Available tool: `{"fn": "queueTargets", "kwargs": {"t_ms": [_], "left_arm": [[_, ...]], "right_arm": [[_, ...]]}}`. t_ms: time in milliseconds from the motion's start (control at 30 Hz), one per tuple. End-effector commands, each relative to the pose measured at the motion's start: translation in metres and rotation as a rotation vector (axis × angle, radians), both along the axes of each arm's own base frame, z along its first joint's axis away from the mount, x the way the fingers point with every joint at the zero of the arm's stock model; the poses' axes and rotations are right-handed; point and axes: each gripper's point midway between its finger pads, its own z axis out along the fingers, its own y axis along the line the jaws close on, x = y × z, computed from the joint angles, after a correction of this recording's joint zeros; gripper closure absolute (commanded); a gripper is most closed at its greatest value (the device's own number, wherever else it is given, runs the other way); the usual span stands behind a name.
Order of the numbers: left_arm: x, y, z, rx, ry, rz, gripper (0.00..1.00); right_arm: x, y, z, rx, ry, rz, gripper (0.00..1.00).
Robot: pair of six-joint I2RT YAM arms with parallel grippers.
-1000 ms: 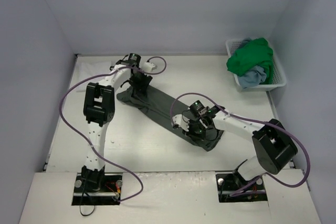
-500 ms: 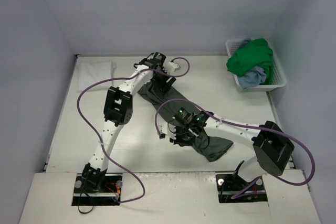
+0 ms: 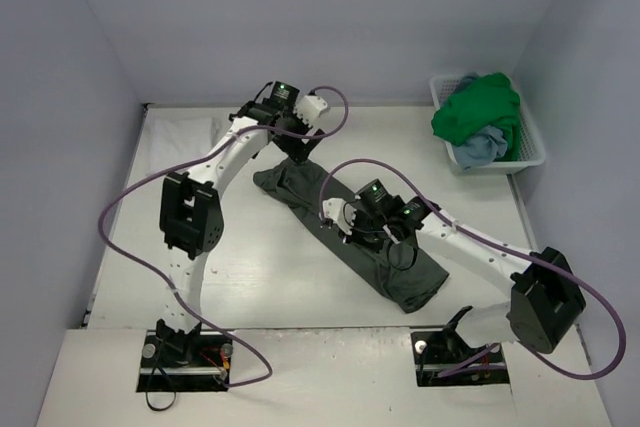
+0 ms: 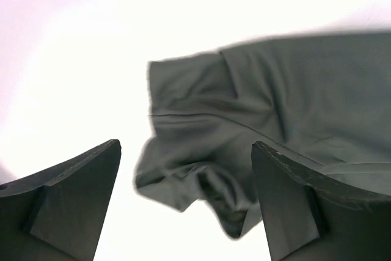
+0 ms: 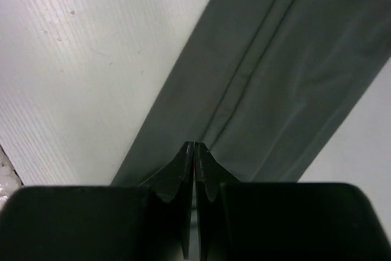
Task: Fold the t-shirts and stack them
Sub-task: Rotate the tshirt 90 degrees
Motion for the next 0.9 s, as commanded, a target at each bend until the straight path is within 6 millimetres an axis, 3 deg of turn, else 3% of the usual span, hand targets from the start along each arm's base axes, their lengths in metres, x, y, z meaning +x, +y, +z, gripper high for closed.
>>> {"fn": "queueTargets", "kwargs": {"t_ms": [0,200,233,300,333,367,467,567,733,867], "left_arm": [[0.01,0.0,0.091,-0.092,-0.202,0.032,0.18],[-0.027,-0.011,0.085,-0.167,-0.077,-0.012,0.21],[-0.037,-0.01,0.068,-0.163,-0.033,-0.016,0.27],[-0.041,-0.01,0.062,-0.174,-0.033,-0.017,0.41],[-0.045,-0.009,0.049,-0.164,-0.003,-0.016,0.48],[-0.046,-0.009,0.038,-0.154,0.019,-0.019,0.64],[-0.05,-0.007,0.012,-0.127,0.082,-0.017,0.88],[-0.048,-0.008,-0.008,-0.116,0.115,-0.015,0.91],[-0.046,-0.01,-0.03,-0.095,0.163,-0.018,0.92],[-0.046,-0.009,-0.043,-0.081,0.183,-0.014,0.92]], "right_arm": [[0.014,0.003,0.03,0.054,-0.075,-0.044,0.99],[0.023,-0.02,0.012,-0.036,-0.09,-0.107,1.0],[0.024,-0.023,0.012,-0.046,-0.093,-0.121,1.0],[0.03,-0.029,0.013,-0.065,-0.114,-0.156,1.0],[0.037,-0.037,0.014,-0.087,-0.129,-0.2,1.0],[0.04,-0.04,0.016,-0.096,-0.137,-0.215,1.0],[0.046,-0.053,0.018,-0.129,-0.152,-0.277,1.0],[0.044,-0.061,0.015,-0.16,-0.148,-0.299,1.0],[0.036,-0.086,-0.012,-0.287,-0.116,-0.318,1.0],[0.025,-0.089,-0.029,-0.309,-0.059,-0.297,1.0]]}}
